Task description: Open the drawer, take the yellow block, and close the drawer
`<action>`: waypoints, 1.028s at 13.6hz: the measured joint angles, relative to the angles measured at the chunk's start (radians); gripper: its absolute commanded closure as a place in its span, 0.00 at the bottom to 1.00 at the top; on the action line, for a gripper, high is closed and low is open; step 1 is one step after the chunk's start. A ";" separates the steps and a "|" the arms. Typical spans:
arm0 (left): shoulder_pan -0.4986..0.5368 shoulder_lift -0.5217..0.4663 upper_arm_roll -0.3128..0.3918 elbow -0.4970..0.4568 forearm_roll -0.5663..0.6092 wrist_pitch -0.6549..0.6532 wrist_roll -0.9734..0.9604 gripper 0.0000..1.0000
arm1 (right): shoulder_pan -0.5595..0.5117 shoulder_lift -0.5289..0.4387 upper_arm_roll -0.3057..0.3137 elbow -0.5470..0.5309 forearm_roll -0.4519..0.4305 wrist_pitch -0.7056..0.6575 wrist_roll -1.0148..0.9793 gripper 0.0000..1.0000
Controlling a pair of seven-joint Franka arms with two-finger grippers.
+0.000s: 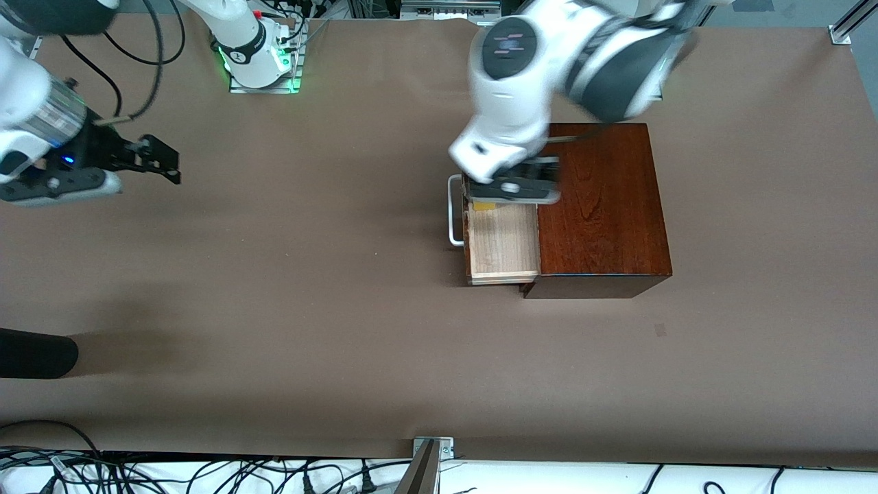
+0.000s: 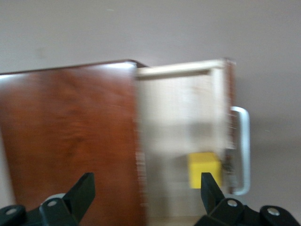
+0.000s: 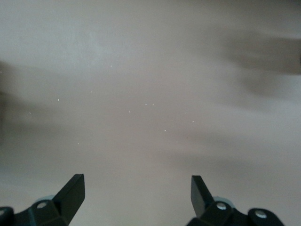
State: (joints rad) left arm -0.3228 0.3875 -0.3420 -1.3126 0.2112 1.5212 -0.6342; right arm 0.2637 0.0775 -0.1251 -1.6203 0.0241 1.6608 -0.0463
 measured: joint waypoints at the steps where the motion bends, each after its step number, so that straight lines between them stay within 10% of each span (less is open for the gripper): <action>1: 0.049 -0.007 0.000 0.025 -0.001 -0.037 0.036 0.00 | 0.012 0.020 0.002 0.000 0.001 0.000 -0.001 0.00; 7: 0.259 -0.074 0.035 0.044 -0.063 -0.091 0.339 0.00 | 0.129 0.037 0.181 0.014 0.033 0.001 -0.003 0.00; 14: 0.308 -0.355 0.310 -0.303 -0.259 0.129 0.553 0.00 | 0.367 0.267 0.325 0.187 0.033 0.100 -0.155 0.00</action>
State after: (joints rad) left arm -0.0150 0.0322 -0.0317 -1.6159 -0.0475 1.6502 -0.0815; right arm 0.6306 0.3440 0.1995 -1.4333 0.0571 1.7612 -0.2016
